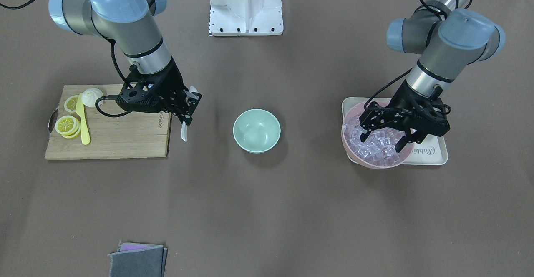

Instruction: Put spoon and ice into bowl

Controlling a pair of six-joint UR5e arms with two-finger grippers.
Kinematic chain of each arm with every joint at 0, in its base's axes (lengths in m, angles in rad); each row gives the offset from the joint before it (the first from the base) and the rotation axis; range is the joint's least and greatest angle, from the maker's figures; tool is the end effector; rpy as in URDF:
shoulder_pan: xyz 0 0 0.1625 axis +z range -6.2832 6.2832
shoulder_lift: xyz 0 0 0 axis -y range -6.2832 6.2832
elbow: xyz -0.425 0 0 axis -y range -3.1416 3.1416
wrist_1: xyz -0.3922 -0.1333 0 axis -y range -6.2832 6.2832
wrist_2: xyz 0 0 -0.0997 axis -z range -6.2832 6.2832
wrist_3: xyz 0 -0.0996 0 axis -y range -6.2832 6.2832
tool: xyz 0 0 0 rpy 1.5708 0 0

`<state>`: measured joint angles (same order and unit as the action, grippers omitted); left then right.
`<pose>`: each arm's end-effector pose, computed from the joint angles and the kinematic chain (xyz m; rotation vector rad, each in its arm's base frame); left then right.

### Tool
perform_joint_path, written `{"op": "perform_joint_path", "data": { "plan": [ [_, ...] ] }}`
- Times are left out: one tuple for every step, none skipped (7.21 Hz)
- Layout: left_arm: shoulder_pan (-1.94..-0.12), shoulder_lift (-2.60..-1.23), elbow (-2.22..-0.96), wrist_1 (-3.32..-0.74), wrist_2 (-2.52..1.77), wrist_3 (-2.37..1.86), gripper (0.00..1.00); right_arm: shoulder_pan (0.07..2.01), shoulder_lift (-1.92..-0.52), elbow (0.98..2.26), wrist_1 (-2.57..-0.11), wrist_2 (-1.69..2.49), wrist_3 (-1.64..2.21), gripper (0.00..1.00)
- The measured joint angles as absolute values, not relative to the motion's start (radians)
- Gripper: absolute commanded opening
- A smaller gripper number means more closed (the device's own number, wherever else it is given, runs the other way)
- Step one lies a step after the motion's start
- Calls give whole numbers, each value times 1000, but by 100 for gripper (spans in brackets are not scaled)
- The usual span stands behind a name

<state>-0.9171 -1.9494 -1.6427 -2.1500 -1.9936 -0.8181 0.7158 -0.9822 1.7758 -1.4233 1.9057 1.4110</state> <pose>0.3154 -0.5638 0.3480 0.4923 0.9636 0.0696 -0.4213 -0.4996 0.2112 0.1151 -0.9799 0.3530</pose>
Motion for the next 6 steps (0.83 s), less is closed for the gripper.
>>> {"op": "perform_joint_path", "data": {
  "plan": [
    [-915,-1945,-1635,-2151,-1992,-810,82,715,-961,1774,-1420,1904,1418,0],
    [-911,-1942,-1629,-2151,-1991,-807,81,713,-947,1772,-1416,1904,1422,0],
    [-908,-1942,-1620,-2151,-1991,-806,81,707,-939,1771,-1414,1902,1422,0],
    [-903,-1940,-1611,-2152,-1992,-806,81,697,-932,1770,-1413,1893,1421,0],
    [-897,-1936,-1607,-2152,-1991,-806,81,685,-925,1769,-1412,1878,1420,0],
    [-887,-1931,-1606,-2152,-1991,-807,81,673,-919,1767,-1411,1860,1419,0]
  ]
}}
